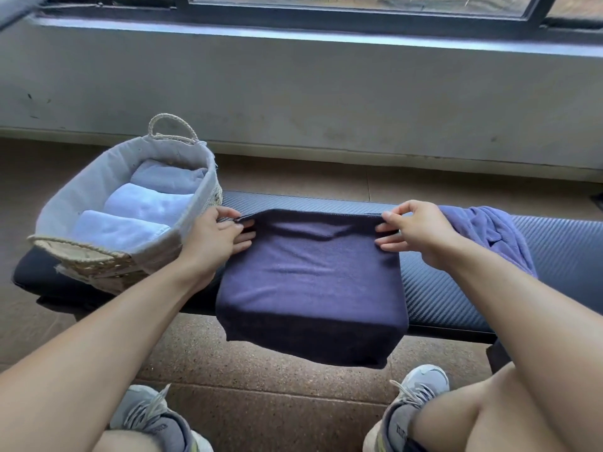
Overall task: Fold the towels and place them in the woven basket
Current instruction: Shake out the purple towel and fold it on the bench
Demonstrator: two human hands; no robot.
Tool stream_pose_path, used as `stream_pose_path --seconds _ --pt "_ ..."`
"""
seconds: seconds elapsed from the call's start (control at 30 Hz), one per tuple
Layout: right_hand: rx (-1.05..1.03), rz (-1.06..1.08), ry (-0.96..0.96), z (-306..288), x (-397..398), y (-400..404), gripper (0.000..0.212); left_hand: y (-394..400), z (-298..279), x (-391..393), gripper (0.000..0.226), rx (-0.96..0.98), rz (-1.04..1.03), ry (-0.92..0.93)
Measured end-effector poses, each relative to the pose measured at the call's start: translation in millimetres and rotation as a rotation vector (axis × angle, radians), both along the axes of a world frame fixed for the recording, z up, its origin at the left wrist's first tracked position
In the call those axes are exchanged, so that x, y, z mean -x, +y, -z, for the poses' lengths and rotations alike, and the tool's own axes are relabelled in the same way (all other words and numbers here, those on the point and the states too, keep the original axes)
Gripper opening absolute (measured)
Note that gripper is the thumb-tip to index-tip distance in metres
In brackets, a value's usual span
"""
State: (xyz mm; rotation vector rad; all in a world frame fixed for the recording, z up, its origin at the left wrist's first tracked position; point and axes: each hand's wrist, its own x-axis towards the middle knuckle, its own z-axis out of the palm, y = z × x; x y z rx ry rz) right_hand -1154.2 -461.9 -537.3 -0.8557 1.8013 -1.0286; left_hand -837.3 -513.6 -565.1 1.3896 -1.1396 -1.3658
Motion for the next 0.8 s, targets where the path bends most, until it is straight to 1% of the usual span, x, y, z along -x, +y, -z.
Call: stream_pose_path --seconds 0.13,0.27,0.47,0.63,0.73,0.8 --pt "0.035 0.023 0.120 10.8 -4.8 -13.2 0.009 -9.8 12.8 7.8 0.029 0.021 0.051 -0.072" --pt "0.045 -0.016 0.296 21.5 -7.5 -25.4 0.015 -18.5 19.4 11.7 0.035 0.065 0.056 -0.142" --pt "0.051 -0.055 0.519 24.9 -12.0 -40.0 0.019 -35.1 25.0 16.8 0.029 0.080 0.041 -0.182" --pt "0.040 -0.104 0.555 24.9 -16.1 -47.6 0.023 -45.2 31.4 16.1 0.025 0.103 0.048 -0.237" --pt "0.036 -0.130 0.589 27.2 -18.5 -50.8 0.029 -42.0 23.4 22.6 0.027 0.118 0.072 -0.272" --pt "0.034 -0.155 0.609 28.0 -20.5 -51.5 0.039 -41.7 22.3 25.5 0.036 0.126 0.115 -0.259"
